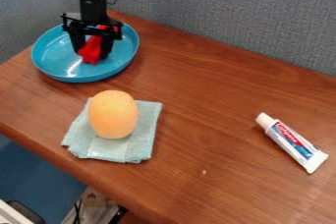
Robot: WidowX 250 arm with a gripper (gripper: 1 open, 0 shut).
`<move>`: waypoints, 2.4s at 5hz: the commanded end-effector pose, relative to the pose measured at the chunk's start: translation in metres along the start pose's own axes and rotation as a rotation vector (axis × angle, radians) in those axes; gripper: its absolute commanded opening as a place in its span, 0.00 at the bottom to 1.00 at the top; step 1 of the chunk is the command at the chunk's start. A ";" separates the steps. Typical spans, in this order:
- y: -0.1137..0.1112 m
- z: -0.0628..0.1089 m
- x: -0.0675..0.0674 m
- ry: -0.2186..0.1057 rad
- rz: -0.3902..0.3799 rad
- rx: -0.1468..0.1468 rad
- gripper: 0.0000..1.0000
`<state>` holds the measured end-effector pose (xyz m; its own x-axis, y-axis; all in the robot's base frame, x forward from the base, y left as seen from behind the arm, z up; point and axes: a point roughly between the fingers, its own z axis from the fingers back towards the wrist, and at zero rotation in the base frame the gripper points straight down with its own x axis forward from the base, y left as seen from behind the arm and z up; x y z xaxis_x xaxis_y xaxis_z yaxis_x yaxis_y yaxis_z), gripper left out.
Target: Put the red object on the blue plate
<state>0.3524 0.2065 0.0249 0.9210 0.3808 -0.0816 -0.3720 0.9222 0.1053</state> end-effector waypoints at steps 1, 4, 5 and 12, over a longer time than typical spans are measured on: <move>0.012 0.019 0.004 -0.050 0.027 0.005 0.00; 0.012 0.021 0.001 -0.047 0.037 -0.011 0.00; 0.013 0.022 0.000 -0.047 0.040 -0.015 0.00; 0.012 0.043 -0.008 -0.065 0.049 -0.066 1.00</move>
<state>0.3439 0.2002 0.0245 0.9085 0.3986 -0.1255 -0.3982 0.9168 0.0288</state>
